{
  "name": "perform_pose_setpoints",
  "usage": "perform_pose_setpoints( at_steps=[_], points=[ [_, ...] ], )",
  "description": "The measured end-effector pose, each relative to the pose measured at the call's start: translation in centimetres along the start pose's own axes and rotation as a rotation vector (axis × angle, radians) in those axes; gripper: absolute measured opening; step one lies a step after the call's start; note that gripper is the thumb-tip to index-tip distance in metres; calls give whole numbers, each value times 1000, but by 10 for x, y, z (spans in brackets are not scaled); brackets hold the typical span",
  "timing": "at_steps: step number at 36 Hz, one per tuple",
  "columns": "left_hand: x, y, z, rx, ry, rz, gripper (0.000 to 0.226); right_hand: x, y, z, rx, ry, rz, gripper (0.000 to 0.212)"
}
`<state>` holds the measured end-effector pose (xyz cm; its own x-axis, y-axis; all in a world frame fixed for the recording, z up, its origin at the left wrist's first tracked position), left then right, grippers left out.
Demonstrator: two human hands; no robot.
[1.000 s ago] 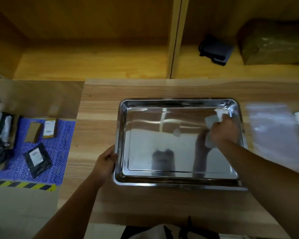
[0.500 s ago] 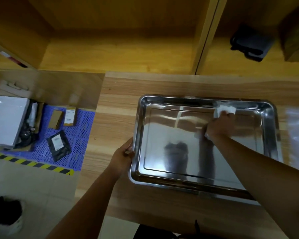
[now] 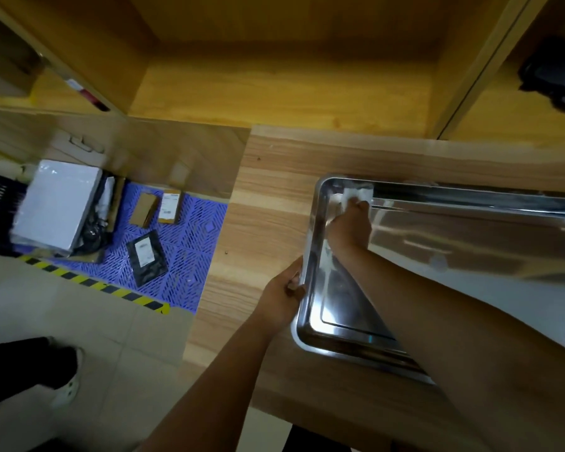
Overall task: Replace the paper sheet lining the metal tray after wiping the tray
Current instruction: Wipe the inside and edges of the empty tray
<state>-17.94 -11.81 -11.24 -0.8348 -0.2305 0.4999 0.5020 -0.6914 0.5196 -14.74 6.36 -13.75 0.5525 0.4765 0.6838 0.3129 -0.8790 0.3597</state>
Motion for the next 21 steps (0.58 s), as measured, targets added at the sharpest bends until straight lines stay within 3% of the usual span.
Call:
perform_pose_setpoints(
  at_steps=[3,6,10,13,18,21],
  points=[
    [2,-1,-3,46,44,15,53,-16,10,-17,103,-28,-106,34],
    [1,0,-1,38,78,-14,55,-18,12,-15,76,-75,-124,39],
    [3,0,1,33,88,-2,53,-4,10,-9,-49,-378,-221,26],
    [4,4,4,-102,-2,16,38,11,10,-10,-158,-550,-308,21],
    [1,2,4,52,174,-27,47,35,18,-6,-392,-749,-322,40],
    [2,10,20,92,253,-28,41,60,29,3,-472,-887,-361,42]
  ],
)
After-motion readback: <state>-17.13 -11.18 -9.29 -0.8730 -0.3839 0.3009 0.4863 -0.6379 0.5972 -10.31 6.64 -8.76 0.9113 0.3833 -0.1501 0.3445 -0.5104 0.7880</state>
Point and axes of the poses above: each hand's wrist, its own y-axis away from the middle knuckle, its own x-axis out of the back of the hand, z = x × y, the point moved 2 cm from there along -y, towards the middle knuckle, and after that the axes turned 2 degrees about -y, right-handed, at the moved point
